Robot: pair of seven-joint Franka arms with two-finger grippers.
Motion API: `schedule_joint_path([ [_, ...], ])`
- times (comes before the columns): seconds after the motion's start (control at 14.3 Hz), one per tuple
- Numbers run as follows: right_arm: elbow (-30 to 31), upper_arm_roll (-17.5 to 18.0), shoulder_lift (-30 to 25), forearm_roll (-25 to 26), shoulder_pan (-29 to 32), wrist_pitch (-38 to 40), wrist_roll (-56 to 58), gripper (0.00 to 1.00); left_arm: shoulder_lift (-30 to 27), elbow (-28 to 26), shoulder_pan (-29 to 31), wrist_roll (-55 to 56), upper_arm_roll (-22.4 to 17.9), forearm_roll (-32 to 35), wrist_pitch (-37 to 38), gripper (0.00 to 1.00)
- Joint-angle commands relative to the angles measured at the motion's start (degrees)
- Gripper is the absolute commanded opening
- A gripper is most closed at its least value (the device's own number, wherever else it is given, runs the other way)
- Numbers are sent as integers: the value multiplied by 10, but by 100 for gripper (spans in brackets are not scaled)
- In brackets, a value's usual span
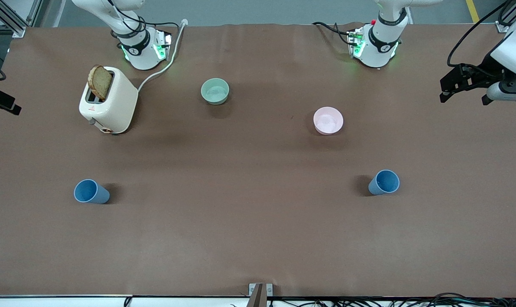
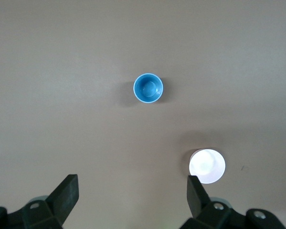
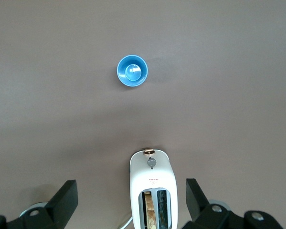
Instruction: Stack blue cups with both arms
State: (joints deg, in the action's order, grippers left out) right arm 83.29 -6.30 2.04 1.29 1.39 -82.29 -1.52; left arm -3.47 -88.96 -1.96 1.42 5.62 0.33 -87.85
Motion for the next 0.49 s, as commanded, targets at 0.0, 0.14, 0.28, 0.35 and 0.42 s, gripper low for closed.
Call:
schedule_joint_path([
  [0.0,10,6,-12,3,7,2,6,100,1,6,2,-23,-2,-6,10,100],
  [0.14,10,6,-12,3,8,3,6,100,1,7,3,-24,-2,-6,10,100],
  [0.28,10,6,-12,3,8,3,6,100,4,11,7,-19,-3,-3,10,100],
  [0.35,10,6,-12,3,8,2,6,100,21,13,20,-20,-2,-10,9,100],
  [0.42,10,6,-12,3,8,3,6,100,39,14,29,-25,-1,-12,5,100],
])
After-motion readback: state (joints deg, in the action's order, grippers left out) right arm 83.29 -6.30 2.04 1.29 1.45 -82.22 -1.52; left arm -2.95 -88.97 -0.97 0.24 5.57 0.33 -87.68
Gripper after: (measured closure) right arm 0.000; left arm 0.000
